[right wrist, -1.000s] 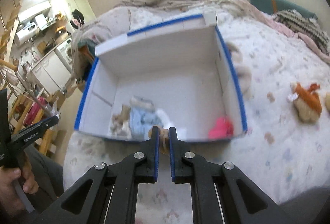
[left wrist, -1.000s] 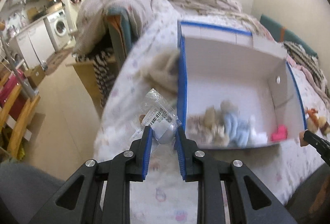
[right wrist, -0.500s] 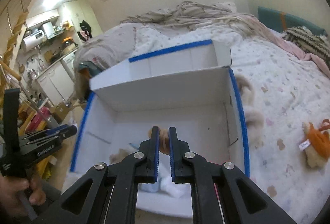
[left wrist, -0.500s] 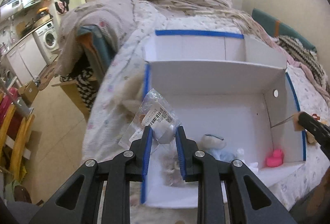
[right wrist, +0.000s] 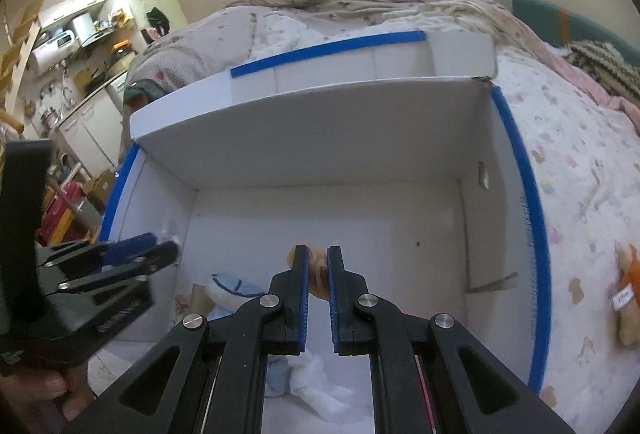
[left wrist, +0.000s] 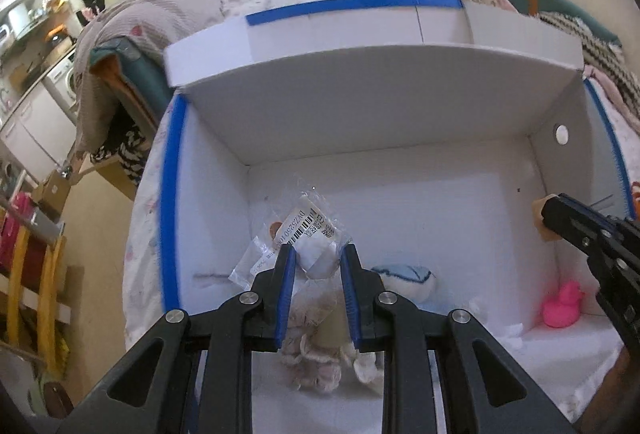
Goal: Organize soft objects
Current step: 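Carry the bag and tan cylinder into the box and open both tools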
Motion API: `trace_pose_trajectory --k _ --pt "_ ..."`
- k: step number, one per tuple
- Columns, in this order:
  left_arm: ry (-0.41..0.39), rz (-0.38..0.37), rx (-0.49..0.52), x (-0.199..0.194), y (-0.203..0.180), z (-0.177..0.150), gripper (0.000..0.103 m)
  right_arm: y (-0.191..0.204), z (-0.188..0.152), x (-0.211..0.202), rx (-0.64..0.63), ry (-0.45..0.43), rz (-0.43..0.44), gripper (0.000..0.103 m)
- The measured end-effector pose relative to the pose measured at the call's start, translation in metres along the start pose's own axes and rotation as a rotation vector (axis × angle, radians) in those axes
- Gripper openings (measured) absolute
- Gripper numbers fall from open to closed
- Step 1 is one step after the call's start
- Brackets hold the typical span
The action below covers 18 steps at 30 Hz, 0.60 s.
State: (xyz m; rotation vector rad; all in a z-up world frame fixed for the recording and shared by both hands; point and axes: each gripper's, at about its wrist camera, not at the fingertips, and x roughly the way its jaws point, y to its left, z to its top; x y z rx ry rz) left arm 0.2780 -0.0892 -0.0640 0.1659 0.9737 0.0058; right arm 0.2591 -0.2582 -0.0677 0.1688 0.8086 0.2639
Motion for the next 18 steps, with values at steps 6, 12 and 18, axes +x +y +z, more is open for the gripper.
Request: trace_pose_trajectory --k 6,12,18 --pt "0.051 0.0 0.028 0.028 -0.013 0.004 0.021 -0.004 -0.005 0.009 0.009 0.04 -0.006 0.011" --pt "0.068 -0.001 0.035 0.035 -0.016 0.002 0.021 -0.014 -0.01 0.015 0.053 0.066 -0.004 0.011" --pt "0.056 -0.012 0.015 0.033 -0.009 0.006 0.021 -0.016 -0.013 0.007 0.082 0.04 0.038 0.013"
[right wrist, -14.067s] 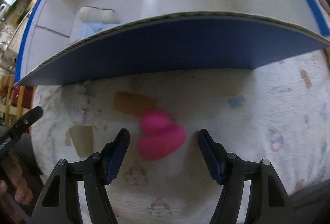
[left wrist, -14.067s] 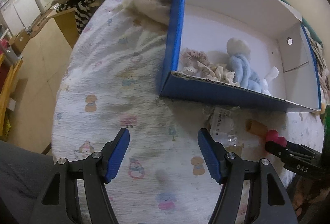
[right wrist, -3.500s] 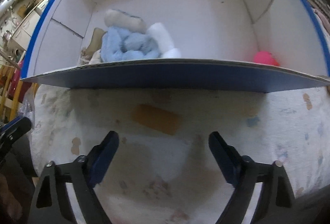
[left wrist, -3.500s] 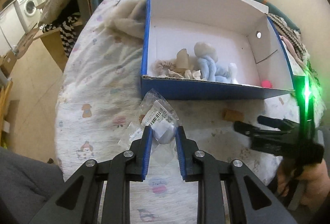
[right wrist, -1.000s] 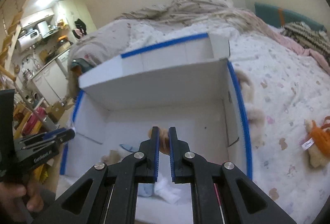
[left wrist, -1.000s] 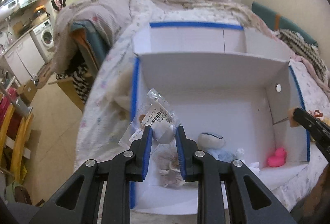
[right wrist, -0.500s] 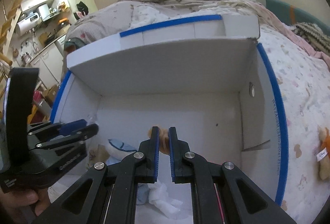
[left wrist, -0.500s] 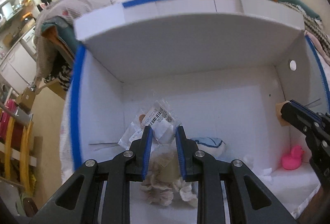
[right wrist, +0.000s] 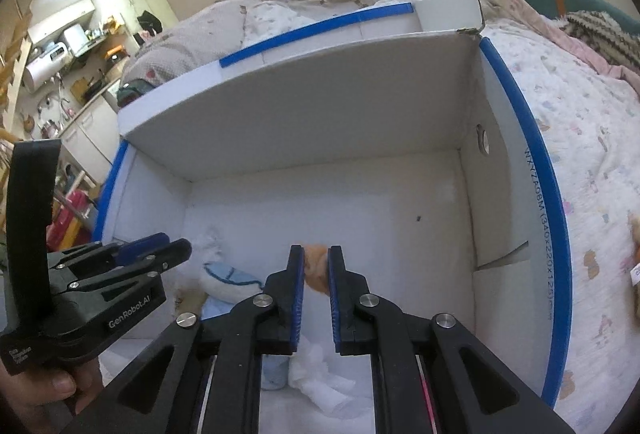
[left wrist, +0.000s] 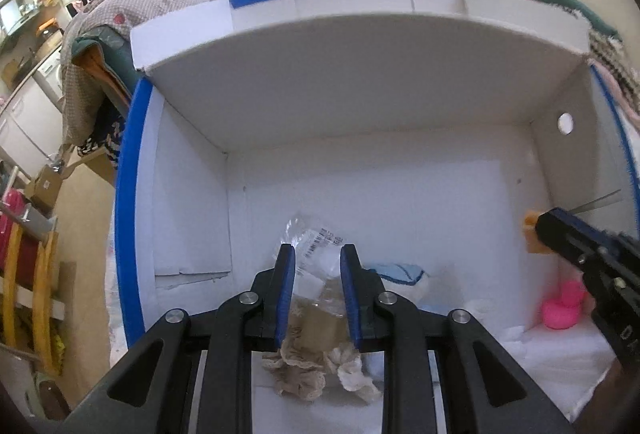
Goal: Organize soft objects
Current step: 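Carry the bag and tan cylinder into the box and open both tools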
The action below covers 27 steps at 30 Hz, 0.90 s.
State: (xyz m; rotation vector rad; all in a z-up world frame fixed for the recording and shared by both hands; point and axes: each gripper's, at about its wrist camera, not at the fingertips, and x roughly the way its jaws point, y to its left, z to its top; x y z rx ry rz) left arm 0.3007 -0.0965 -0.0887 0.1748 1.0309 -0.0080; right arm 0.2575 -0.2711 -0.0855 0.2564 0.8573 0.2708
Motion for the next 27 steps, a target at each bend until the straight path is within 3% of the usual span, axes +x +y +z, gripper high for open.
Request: trace_pose_trajectory --k 3,7,8,9,11,15,17,20,23,27 --pt "-0.027 -0.035 -0.007 -0.01 0.004 -0.002 0.025 0.001 -0.002 -0.007 0.007 -0.018 0.017 0.023" --pt "-0.053 -0.043 -0.016 -0.022 0.007 -0.006 0.044 0.008 -0.003 -0.017 -0.015 -0.036 0.008 0.024" --pt "-0.062 -0.042 -0.02 -0.025 0.009 -0.007 0.047 0.01 -0.004 -0.02 -0.017 -0.042 0.008 0.029" --pt "-0.073 -0.037 -0.024 -0.029 0.01 -0.008 0.048 0.011 -0.004 -0.023 -0.016 -0.045 0.005 0.035" --pt "-0.093 -0.033 -0.027 -0.036 0.013 -0.01 0.053 0.012 -0.006 -0.029 -0.007 -0.061 0.007 0.076" --pt "-0.124 -0.056 -0.046 -0.052 0.021 -0.012 0.054 0.015 -0.009 -0.041 0.03 -0.094 0.011 0.084" --pt "-0.142 -0.114 -0.062 -0.061 0.026 -0.014 0.054 0.016 -0.014 -0.048 0.049 -0.12 0.02 0.103" --pt "-0.169 -0.112 -0.081 -0.077 0.034 -0.023 0.054 0.017 -0.022 -0.058 0.089 -0.144 0.023 0.103" --pt "-0.149 -0.102 -0.094 -0.084 0.04 -0.033 0.054 0.02 -0.028 -0.066 0.11 -0.142 0.025 0.103" --pt "-0.159 -0.035 -0.109 -0.098 0.048 -0.052 0.054 0.026 -0.039 -0.079 0.078 -0.146 0.003 0.103"
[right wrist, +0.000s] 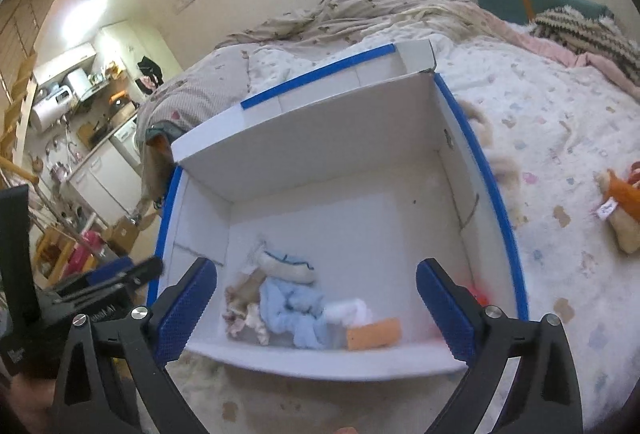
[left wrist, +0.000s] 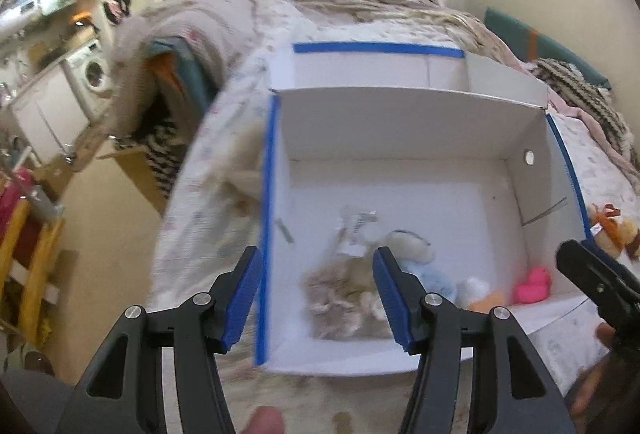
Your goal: Organize soft objects
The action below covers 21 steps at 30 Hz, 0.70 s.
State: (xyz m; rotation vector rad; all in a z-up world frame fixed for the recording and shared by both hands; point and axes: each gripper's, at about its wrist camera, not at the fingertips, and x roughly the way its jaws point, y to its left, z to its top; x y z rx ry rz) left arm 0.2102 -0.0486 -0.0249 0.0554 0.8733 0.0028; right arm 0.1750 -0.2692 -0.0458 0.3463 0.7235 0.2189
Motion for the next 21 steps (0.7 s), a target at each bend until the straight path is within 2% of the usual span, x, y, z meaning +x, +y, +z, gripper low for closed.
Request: trace_pose_trajectory --k 2,10,13,15,16,19,21 --pt "-0.028 0.028 -0.005 -0.012 0.006 -0.008 0.054 0.002 -0.006 -0.007 -0.013 0.01 -0.016 0.103" --pt "-0.039 -0.031 -0.016 -0.034 0.032 -0.056 0.054 0.012 -0.042 -0.024 -0.101 0.052 -0.073 0.103" --pt "-0.037 -0.016 0.005 -0.035 0.034 -0.074 0.055 0.014 -0.054 -0.03 -0.113 0.039 -0.091 0.103" --pt "-0.047 -0.003 -0.002 -0.037 0.036 -0.082 0.064 0.015 -0.059 -0.033 -0.11 0.027 -0.1 0.103" --pt "-0.065 -0.003 -0.015 -0.042 0.037 -0.086 0.071 0.016 -0.061 -0.033 -0.114 0.02 -0.105 0.103" --pt "-0.142 -0.016 -0.029 -0.057 0.038 -0.089 0.075 0.023 -0.062 -0.035 -0.165 -0.008 -0.129 0.103" --pt "-0.177 -0.033 -0.017 -0.064 0.036 -0.088 0.082 0.029 -0.062 -0.039 -0.202 -0.042 -0.137 0.103"
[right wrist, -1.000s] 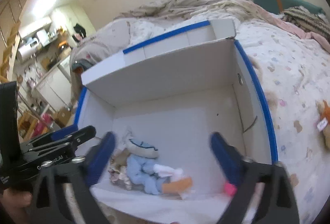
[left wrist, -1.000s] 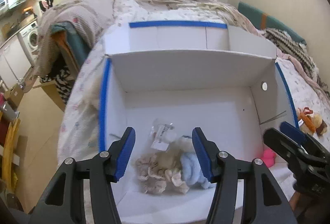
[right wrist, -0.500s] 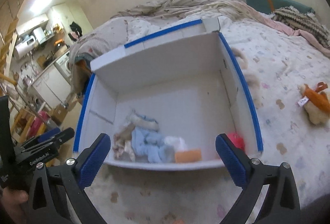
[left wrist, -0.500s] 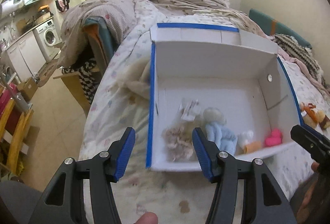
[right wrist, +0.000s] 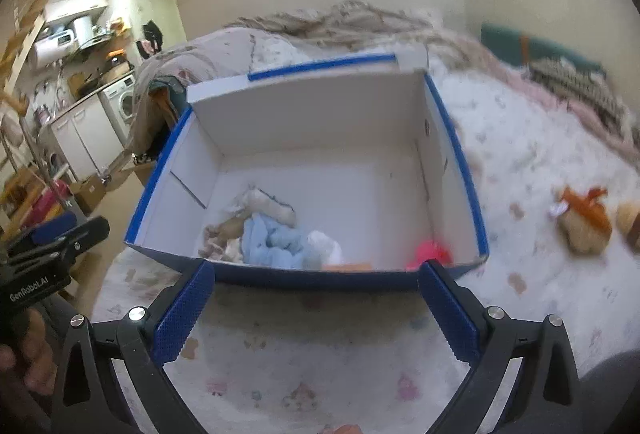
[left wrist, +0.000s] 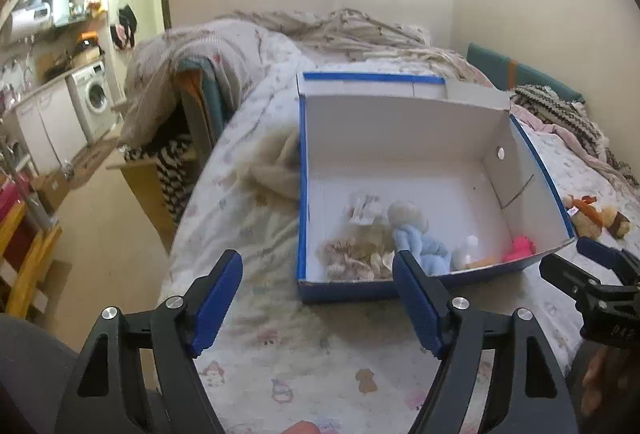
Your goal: Organize soft objects
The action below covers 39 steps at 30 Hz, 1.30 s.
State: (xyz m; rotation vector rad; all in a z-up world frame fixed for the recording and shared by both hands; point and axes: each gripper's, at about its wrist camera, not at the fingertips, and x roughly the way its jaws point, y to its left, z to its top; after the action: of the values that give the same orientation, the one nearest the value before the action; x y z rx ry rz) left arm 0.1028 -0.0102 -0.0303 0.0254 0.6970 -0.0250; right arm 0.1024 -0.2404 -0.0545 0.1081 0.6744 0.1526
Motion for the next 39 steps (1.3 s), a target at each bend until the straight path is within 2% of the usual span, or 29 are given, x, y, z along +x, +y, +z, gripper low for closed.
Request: trace_pose_trajectory --k 1,3,5,6,8,13,27,39 --pt "-0.016 0.008 0.007 -0.002 -0.002 0.001 0.088 0.002 0.001 -0.003 -0.01 -0.019 -0.005 0.103" --pt "-0.038 0.009 0.01 -0.007 -0.002 0.002 0.091 0.004 0.002 -0.009 -0.029 -0.058 -0.017 0.103" --pt "-0.054 -0.005 0.008 -0.011 -0.002 0.0 0.1 0.005 0.003 -0.014 -0.046 -0.092 -0.036 0.103" --pt "-0.06 -0.014 0.004 -0.012 -0.002 0.0 0.101 0.006 0.003 -0.017 -0.053 -0.108 -0.048 0.103" --pt "-0.066 -0.032 0.001 -0.014 -0.003 0.0 0.101 0.006 0.005 -0.018 -0.065 -0.124 -0.075 0.103" --pt "-0.085 0.039 0.007 -0.016 -0.008 -0.001 0.101 0.002 0.006 -0.012 -0.056 -0.109 -0.093 0.103" --pt "-0.05 0.046 -0.052 0.0 0.004 0.001 0.101 -0.002 0.007 -0.003 -0.029 -0.089 -0.1 0.103" --pt "-0.056 0.037 -0.019 -0.002 0.0 -0.002 0.101 -0.003 0.008 -0.003 -0.019 -0.089 -0.098 0.103"
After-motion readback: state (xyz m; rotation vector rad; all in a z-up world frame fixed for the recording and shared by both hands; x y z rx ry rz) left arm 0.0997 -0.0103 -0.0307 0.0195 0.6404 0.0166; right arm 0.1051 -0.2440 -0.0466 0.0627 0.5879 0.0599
